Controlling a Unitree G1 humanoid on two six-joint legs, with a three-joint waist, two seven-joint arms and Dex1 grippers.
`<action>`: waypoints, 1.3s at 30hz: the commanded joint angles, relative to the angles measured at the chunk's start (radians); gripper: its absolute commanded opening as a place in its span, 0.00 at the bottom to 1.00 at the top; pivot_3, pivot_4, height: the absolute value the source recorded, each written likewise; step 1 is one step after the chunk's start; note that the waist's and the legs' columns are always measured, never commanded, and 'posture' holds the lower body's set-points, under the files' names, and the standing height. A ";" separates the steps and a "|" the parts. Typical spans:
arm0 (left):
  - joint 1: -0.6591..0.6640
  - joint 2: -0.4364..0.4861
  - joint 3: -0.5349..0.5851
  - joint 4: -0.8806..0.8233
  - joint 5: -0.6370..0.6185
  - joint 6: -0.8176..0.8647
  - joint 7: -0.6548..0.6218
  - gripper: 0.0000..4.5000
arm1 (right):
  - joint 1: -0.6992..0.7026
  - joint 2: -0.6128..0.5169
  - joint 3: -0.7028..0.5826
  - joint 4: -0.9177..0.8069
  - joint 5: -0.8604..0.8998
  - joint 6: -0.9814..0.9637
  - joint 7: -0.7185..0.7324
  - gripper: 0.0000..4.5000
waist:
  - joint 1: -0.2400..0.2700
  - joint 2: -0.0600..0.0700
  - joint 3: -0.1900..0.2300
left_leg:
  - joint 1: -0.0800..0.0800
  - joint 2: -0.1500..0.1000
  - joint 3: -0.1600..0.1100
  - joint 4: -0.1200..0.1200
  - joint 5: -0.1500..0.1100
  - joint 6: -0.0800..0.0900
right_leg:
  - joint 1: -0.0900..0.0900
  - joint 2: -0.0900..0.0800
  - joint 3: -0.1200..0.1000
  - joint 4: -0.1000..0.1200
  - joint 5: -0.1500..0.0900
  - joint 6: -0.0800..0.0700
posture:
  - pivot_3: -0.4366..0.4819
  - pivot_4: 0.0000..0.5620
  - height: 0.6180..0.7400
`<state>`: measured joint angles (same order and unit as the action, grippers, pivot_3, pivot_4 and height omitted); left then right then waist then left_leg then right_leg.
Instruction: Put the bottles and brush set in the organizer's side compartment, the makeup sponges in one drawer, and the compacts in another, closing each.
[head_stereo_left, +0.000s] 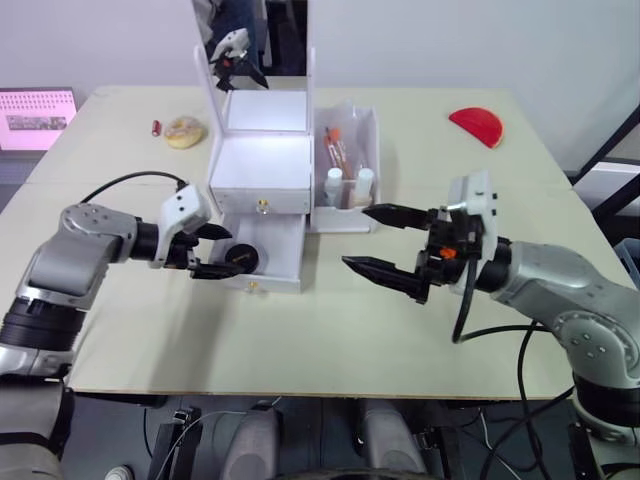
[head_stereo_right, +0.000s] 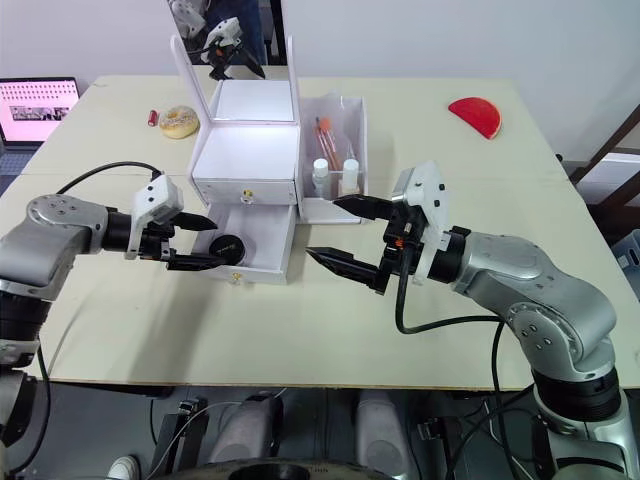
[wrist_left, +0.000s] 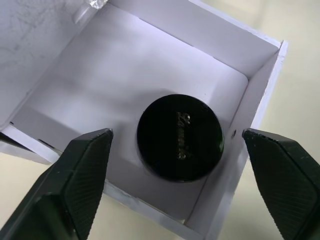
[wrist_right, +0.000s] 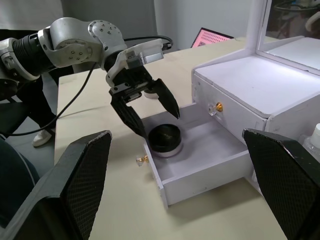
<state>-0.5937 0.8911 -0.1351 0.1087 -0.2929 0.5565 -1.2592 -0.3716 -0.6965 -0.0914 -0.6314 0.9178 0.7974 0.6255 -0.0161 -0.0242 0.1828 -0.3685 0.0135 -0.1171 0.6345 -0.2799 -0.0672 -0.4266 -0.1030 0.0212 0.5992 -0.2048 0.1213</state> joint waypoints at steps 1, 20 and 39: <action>-0.022 0.004 0.029 -0.005 -0.004 0.004 0.004 1.00 | -0.010 0.003 -0.013 -0.027 0.004 -0.022 0.001 1.00 | 0.000 0.000 0.000 | 0.000 0.000 0.000 0.000 0.000 0.000 | 0.000 0.000 0.000 0.000 0.000 0.000 | 0.48 0.27 1.00; 0.206 0.157 0.476 -0.006 -0.190 0.115 0.037 1.00 | 0.082 -0.096 -0.140 0.096 -0.059 -0.090 0.111 1.00 | -0.003 0.000 0.000 | 0.001 0.001 0.000 -0.002 0.000 0.000 | 0.000 0.000 0.000 -0.001 0.000 0.000 | 0.48 0.27 1.00; 0.717 0.028 0.936 -0.099 -0.203 0.049 0.263 1.00 | 0.336 -0.195 -0.421 0.429 -0.221 -0.299 0.334 1.00 | 0.003 0.000 0.000 | 0.001 0.001 0.001 -0.001 0.000 0.000 | 0.001 0.000 0.000 -0.002 0.000 -0.001 | 0.48 0.27 1.00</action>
<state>0.1194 0.9082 0.7367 0.0542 -0.4717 0.6085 -1.0151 -0.0445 -0.8736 -0.4541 -0.2033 0.7064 0.5336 0.9326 -0.0133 -0.0245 0.1827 -0.3665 0.0145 -0.1161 0.6334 -0.2799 -0.0673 -0.4250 -0.1027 0.0215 0.5977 -0.2047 0.1199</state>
